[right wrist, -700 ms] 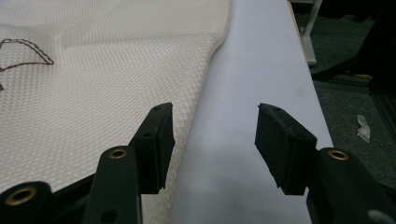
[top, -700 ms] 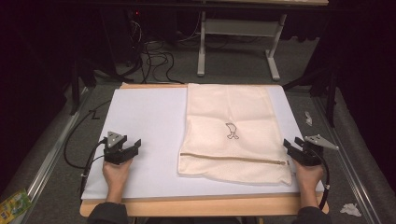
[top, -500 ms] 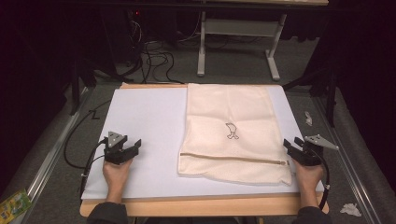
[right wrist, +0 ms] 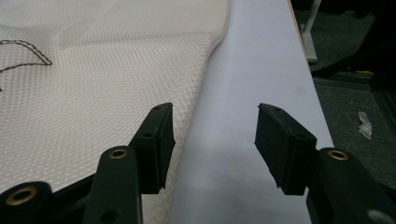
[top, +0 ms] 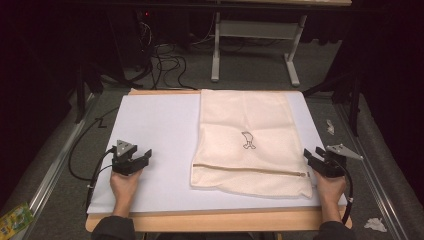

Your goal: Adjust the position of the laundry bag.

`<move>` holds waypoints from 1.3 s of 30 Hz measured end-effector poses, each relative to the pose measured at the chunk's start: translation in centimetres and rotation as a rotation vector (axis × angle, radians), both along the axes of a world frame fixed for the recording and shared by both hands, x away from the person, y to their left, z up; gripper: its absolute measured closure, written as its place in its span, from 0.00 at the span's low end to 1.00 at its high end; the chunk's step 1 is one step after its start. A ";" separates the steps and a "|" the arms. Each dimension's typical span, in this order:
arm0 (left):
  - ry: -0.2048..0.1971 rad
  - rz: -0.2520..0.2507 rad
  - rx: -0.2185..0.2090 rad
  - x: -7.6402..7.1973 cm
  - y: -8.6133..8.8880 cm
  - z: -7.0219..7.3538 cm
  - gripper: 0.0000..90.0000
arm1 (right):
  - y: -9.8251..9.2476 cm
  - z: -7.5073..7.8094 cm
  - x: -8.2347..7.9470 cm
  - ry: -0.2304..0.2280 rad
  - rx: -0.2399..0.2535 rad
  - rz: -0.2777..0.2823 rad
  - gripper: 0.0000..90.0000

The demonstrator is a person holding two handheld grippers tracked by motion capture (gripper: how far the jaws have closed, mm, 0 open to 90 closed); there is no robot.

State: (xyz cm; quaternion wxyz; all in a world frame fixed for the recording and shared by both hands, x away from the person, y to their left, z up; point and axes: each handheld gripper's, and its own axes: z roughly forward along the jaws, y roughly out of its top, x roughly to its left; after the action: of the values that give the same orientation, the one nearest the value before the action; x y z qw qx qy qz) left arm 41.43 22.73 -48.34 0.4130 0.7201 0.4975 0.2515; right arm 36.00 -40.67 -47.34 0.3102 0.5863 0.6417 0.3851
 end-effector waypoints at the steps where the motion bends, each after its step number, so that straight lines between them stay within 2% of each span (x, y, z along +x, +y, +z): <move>1: 0.001 -0.001 0.002 0.0 0.0 0.0 0.43 | 0.0 0.0 0.0 0.002 0.000 0.000 0.52; 5: 0.007 0.000 -0.003 0.1 0.1 0.0 0.44 | 0.3 0.0 0.0 0.001 -0.021 0.013 0.52; 10: 0.016 0.006 -0.008 0.2 0.1 0.0 0.43 | -0.1 0.0 0.0 0.002 0.016 0.003 0.52; 15: 0.030 0.014 -0.007 0.3 0.1 0.1 0.42 | 0.0 0.0 0.1 0.008 0.003 0.020 0.55; 21: 0.035 0.002 -0.003 0.4 -0.1 0.1 0.42 | -0.2 0.0 0.2 0.019 0.017 0.017 0.56; 24: 0.041 -0.011 0.005 0.3 -0.4 0.4 0.42 | -0.3 0.1 0.3 0.025 0.028 0.014 0.56; 28: 0.045 -0.021 -0.007 0.3 -0.6 0.7 0.42 | -0.2 0.1 0.3 0.032 0.024 0.020 0.55; 35: 0.054 -0.078 -0.005 0.4 -2.4 1.9 0.42 | 0.1 0.5 0.3 0.063 0.028 0.049 0.54; 38: 0.066 -0.089 -0.014 0.5 -3.0 2.1 0.42 | 0.2 0.6 0.3 0.070 0.029 0.063 0.54; 39: 0.085 -0.108 -0.012 0.6 -3.6 2.2 0.42 | 0.4 0.9 0.3 0.089 0.026 0.073 0.53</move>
State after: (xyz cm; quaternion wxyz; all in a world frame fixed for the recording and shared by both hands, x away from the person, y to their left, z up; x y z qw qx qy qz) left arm 42.05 19.09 -46.12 0.4087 0.7534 0.4766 0.1951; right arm 36.30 -40.30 -46.40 0.2598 0.5830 0.6707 0.3779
